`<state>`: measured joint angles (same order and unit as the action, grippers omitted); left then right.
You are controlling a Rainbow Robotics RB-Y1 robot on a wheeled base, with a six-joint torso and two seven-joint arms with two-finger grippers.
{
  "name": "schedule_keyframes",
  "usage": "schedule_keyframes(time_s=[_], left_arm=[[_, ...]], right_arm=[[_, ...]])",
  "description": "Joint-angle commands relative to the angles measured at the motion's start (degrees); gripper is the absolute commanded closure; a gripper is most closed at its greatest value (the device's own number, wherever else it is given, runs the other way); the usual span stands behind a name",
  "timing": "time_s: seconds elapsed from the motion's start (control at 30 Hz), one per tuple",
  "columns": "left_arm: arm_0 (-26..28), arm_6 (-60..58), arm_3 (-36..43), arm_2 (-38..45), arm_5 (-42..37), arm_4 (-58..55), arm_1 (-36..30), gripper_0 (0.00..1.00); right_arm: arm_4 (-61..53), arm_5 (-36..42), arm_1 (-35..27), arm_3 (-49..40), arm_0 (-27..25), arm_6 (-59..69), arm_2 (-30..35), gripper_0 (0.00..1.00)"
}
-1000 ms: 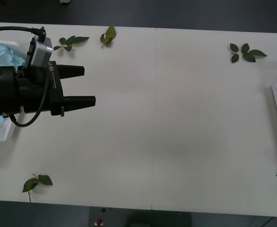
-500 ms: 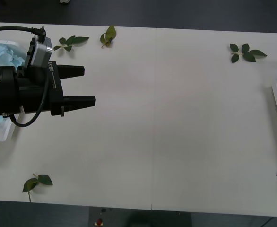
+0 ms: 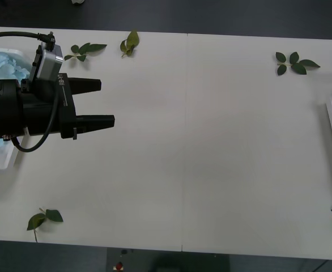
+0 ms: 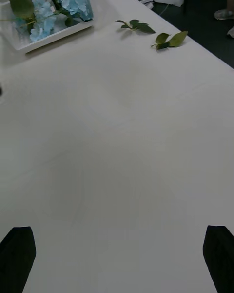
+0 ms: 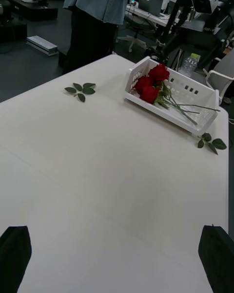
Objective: Put the red flowers into the right box and the blue flowers into the left box
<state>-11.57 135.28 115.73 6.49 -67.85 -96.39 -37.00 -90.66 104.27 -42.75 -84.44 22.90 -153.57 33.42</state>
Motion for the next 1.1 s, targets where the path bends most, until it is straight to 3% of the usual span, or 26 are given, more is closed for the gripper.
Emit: schedule_keyframes(time_s=[0.03,1.1], left_arm=[[-0.4,3.4,1.0,0.8,0.4,-0.6,-1.1,0.00],[-0.4,3.4,1.0,0.8,0.4,-0.6,-1.1,0.00]], right_arm=[[-0.7,2.3,-3.5,3.0,2.8,-1.4,0.2,0.00],[-0.7,4.2,-4.6,5.3,3.6,-1.4,-2.4,0.00]])
